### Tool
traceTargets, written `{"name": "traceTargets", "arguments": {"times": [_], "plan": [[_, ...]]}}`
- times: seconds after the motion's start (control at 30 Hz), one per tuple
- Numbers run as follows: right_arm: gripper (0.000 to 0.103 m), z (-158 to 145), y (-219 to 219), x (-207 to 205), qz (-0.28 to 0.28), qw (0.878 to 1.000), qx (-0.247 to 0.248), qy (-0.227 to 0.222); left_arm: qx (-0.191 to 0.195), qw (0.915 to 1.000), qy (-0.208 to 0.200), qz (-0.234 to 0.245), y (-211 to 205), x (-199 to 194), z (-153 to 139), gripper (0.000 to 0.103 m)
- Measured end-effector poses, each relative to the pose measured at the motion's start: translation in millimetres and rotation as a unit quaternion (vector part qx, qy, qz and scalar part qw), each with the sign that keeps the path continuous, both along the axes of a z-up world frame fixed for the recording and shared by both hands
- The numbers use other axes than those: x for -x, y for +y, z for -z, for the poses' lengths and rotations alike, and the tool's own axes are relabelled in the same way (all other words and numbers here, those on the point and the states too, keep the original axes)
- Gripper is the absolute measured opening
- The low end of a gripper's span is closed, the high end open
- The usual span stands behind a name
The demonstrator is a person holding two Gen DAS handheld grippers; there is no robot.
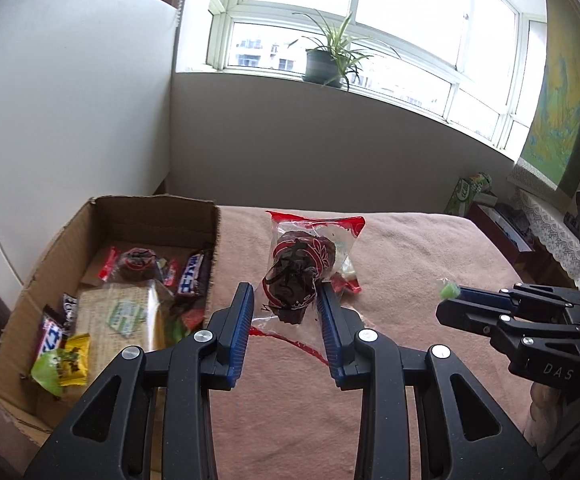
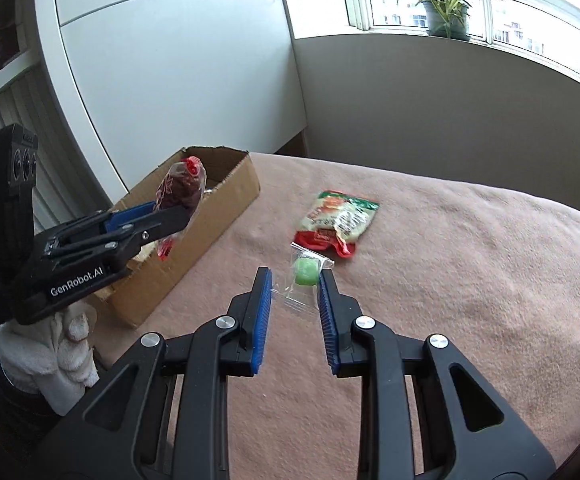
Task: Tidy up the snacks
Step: 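Carry the green packet and dark snack bag into the box and release them, then move both open grippers back over the green-and-red snack pouch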
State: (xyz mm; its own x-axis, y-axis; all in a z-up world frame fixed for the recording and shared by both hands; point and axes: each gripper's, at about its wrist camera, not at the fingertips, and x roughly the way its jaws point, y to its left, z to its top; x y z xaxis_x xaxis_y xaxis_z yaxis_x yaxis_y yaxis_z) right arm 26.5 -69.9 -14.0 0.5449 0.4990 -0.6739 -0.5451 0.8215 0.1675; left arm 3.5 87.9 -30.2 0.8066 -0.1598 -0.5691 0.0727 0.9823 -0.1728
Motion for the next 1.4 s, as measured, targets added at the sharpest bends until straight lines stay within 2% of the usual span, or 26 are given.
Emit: {"name": "traceTargets", "arguments": {"times": [0.2,0.6,0.77,1.0,1.03,1.1,1.13,1.2,1.4], "plan": [[0.024,-17,53,-19,-0.029,0.999,-0.020,-0.003,-0.005,0.9991,-0.010,-0.040,39,9,0,0.031],[0.024,-1,155,-52,-0.063,0.998,-0.025,0.020,0.002,0.9948,-0.012,-0.102,108,25,5,0.031],[0.024,10,180,-56,-0.072,0.997,-0.016,0.028,0.003,0.9937,0.000,-0.112,122,26,14,0.031],[0.024,16,191,-59,-0.078,0.996,-0.015,0.032,0.006,0.9933,0.006,-0.116,130,29,17,0.031],[0.027,14,189,-58,-0.078,0.996,-0.016,0.028,0.007,0.9928,0.008,-0.120,131,29,17,0.032],[0.051,13,188,-57,-0.072,0.997,-0.015,0.023,0.014,0.9917,0.013,-0.127,133,26,17,0.033],[0.069,12,187,-56,-0.073,0.997,-0.019,0.019,0.020,0.9911,0.016,-0.131,136,27,18,0.041],[0.072,9,184,-54,-0.072,0.997,-0.022,0.012,0.030,0.9907,0.013,-0.132,140,28,16,0.051],[0.072,1,174,-54,-0.063,0.998,-0.029,0.004,0.025,0.9909,0.008,-0.132,136,29,13,0.052]]}}
